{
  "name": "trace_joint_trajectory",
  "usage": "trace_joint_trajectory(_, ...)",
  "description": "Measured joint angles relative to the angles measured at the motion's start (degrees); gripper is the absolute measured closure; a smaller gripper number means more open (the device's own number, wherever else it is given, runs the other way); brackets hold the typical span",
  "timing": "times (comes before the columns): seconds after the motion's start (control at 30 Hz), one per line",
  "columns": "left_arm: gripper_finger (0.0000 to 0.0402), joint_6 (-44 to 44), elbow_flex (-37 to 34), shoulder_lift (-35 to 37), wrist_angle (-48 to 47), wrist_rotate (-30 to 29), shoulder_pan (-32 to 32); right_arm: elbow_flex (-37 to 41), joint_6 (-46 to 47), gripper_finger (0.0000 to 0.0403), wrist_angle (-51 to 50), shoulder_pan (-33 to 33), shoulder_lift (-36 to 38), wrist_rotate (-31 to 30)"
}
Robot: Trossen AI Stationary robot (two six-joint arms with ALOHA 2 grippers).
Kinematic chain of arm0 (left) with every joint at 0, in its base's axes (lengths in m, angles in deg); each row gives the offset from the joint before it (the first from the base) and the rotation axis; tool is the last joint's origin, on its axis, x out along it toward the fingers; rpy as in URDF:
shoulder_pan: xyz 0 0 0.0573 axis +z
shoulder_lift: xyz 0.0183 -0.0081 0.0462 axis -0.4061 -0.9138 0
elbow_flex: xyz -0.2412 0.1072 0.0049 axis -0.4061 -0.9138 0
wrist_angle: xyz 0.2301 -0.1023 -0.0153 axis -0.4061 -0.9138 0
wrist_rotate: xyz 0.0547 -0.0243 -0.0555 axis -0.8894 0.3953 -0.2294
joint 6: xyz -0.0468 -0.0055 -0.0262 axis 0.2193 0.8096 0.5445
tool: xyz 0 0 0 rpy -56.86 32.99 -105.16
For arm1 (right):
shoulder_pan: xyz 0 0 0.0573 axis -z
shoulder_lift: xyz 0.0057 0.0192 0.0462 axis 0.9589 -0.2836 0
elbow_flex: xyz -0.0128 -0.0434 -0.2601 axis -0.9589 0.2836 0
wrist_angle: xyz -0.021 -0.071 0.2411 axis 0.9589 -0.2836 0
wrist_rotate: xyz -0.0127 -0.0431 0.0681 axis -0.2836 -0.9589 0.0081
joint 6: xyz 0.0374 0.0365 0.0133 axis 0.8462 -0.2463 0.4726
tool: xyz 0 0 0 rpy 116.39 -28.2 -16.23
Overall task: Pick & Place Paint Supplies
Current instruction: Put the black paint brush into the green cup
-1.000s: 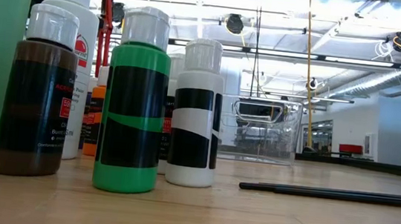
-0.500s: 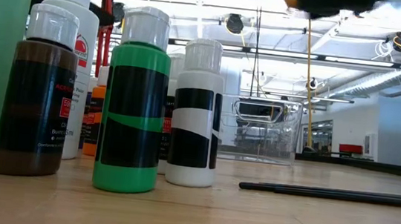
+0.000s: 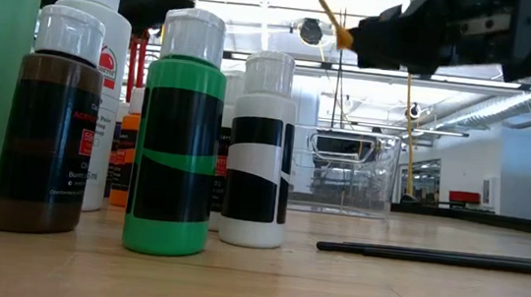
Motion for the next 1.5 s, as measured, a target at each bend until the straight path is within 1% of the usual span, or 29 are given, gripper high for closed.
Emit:
trace_joint_trajectory(0.07, 0.0194, -0.76, 2.34, -3.5, -0.23, 2.2, 0.02, 0.49, -0.03, 0.0403, 1.96, -0.32, -1.2, -0.64)
trace_joint_trajectory(0.13, 0.0169, -2.49, 4.77, -6.99, -0.39, 6.18, -0.12, 1.19, -0.03, 0.0403, 3.96, -0.61, -2.3, -0.81)
trace_joint_trajectory(0.3, 0.0126, -6.5, 10.82, -13.64, -0.31, 14.85, -1.34, 1.97, -0.02, 0.0403, 6.33, -0.79, -2.82, -0.93)
trace_joint_trajectory(0.47, 0.0111, -9.34, 15.54, -18.18, -0.2, 18.41, -3.2, 2.67, -0.3, 0.0403, 7.2, -0.75, -2.85, -3.76)
trace_joint_trajectory(0.53, 0.0111, -10.73, 17.18, -19.63, -0.32, 19.24, -3.89, 2.65, -0.46, 0.0403, 7.38, -0.75, -2.84, -5.05)
trace_joint_trajectory(0.67, 0.0118, -11.71, 20.22, -22.45, -0.29, 20.39, -4.65, 2.65, -0.72, 0.0403, 7.6, -0.75, -2.84, -5.16)
trace_joint_trajectory(0.83, 0.0145, -12.13, 22.66, -24.79, -0.24, 20.88, -4.83, 2.65, -0.76, 0.0403, 7.74, -0.77, -2.84, -5.14)
trace_joint_trajectory(0.93, 0.0173, -12.3, 23.2, -25.14, 0.17, 22.71, -4.81, 2.65, -0.91, 0.0403, 7.68, -0.77, -2.84, -5.14)
trace_joint_trajectory(1.07, 0.0224, -13.23, 23.2, -25.16, 1.08, 23.8, -4.81, 2.65, -1.16, 0.0403, 7.61, -0.77, -2.84, -5.14)
trace_joint_trajectory(1.23, 0.0298, -12.97, 23.22, -25.14, 1.69, 23.73, -4.81, 2.65, -1.17, 0.0403, 7.59, -0.77, -2.84, -5.14)
trace_joint_trajectory(1.4, 0.0385, -11.65, 23.22, -25.13, 1.16, 20.9, -4.8, 2.65, -1.35, 0.0403, 7.5, -0.78, -2.84, -4.91)
trace_joint_trajectory(1.43, 0.0392, -11.69, 23.22, -25.1, 0.65, 20.21, -4.73, 2.65, -1.35, 0.0403, 7.44, -0.83, -2.84, -4.87)
trace_joint_trajectory(1.5, 0.0391, -12.0, 23.22, -25.1, -0.1, 18.87, -4.71, 2.65, -1.35, 0.0403, 7.38, -0.81, -2.84, -4.85)
